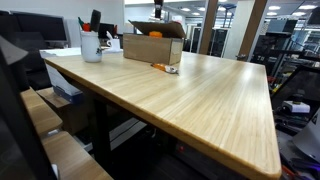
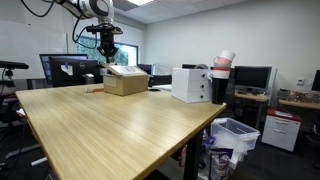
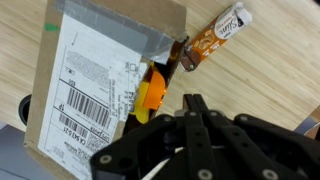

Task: Close the cardboard box

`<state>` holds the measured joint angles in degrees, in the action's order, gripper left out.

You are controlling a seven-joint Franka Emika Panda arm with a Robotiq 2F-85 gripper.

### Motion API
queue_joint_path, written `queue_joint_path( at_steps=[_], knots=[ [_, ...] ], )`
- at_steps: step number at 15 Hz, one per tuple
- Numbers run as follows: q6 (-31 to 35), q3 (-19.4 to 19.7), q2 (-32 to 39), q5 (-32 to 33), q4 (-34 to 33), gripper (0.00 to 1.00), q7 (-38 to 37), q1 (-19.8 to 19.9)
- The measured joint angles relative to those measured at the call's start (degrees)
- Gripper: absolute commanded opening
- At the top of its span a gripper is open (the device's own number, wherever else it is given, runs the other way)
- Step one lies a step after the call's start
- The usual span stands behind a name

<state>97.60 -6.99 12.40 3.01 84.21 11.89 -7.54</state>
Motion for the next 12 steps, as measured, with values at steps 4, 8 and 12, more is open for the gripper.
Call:
queue_joint_path(
  at_steps=[4,8,12],
  knots=[
    [3.59,0.36,0.74,-0.06,0.93,0.02,0.97,0.29],
    [4.82,0.37,2.15,-1.27,1.05,0.02,1.8,0.77],
    [6.2,0.4,2.71,-1.56,1.91,0.02,2.35,0.82]
  ],
)
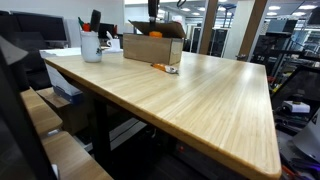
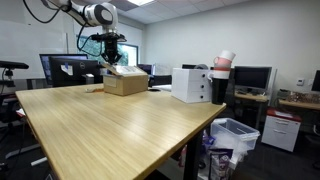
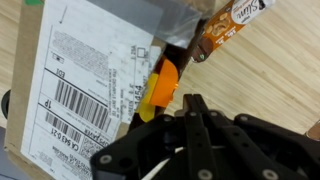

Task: Close the cardboard box

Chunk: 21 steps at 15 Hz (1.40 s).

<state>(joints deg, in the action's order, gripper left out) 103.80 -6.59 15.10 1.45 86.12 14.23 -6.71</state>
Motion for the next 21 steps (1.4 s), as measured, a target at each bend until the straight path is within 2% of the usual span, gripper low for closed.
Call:
queue_joint_path(
  at_steps=[15,21],
  knots=[
    [2.64,0.06,0.09,-3.43,3.16,0.02,3.94,1.24],
    [6.54,0.22,-0.25,-2.5,5.0,0.02,8.23,1.66]
  ],
)
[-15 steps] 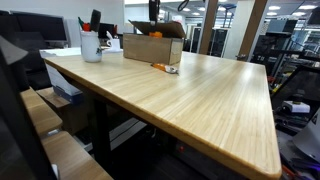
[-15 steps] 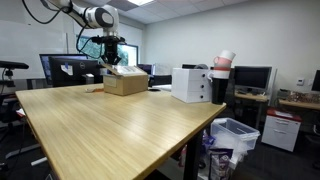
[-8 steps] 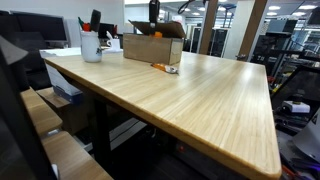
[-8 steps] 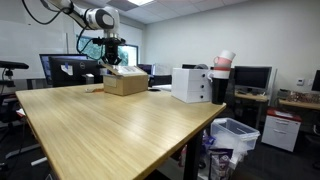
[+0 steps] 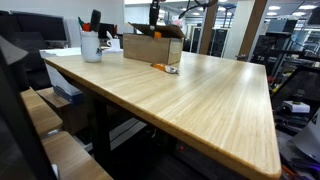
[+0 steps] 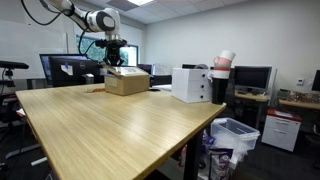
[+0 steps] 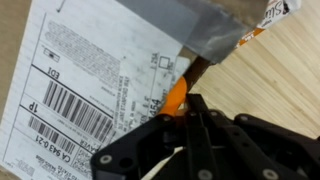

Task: Close the cardboard box

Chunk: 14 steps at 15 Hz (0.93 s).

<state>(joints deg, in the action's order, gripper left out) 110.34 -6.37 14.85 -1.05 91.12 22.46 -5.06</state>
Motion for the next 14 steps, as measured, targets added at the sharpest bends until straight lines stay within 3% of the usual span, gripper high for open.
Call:
queue_joint_path(
  at_steps=[14],
  knots=[
    [15.74,0.23,-4.33,8.61,9.26,0.02,4.37,-0.01]
  ],
)
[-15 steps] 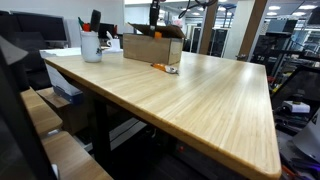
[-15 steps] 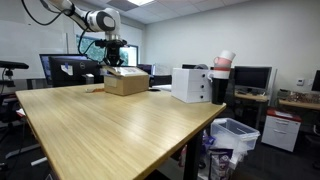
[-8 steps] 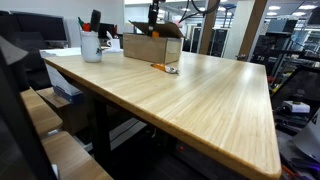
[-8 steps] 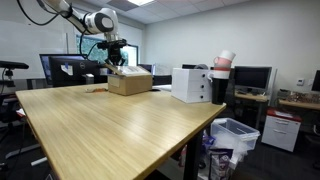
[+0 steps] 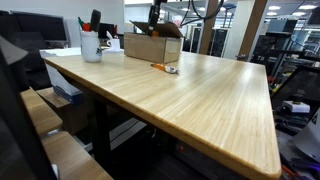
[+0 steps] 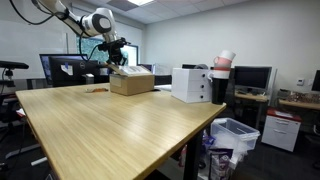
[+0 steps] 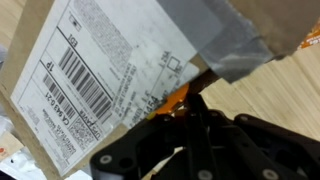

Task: Close the cardboard box

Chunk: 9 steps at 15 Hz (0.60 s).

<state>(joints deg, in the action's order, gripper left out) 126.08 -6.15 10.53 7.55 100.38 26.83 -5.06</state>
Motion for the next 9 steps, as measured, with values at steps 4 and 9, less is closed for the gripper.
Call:
queue_joint_path(
  at_steps=[4,9],
  knots=[
    [1.56,0.5,-0.93,5.25,1.21,0.02,-0.13,-0.01],
    [1.58,1.62,-1.32,12.37,1.36,0.02,-1.92,-0.03]
  ],
)
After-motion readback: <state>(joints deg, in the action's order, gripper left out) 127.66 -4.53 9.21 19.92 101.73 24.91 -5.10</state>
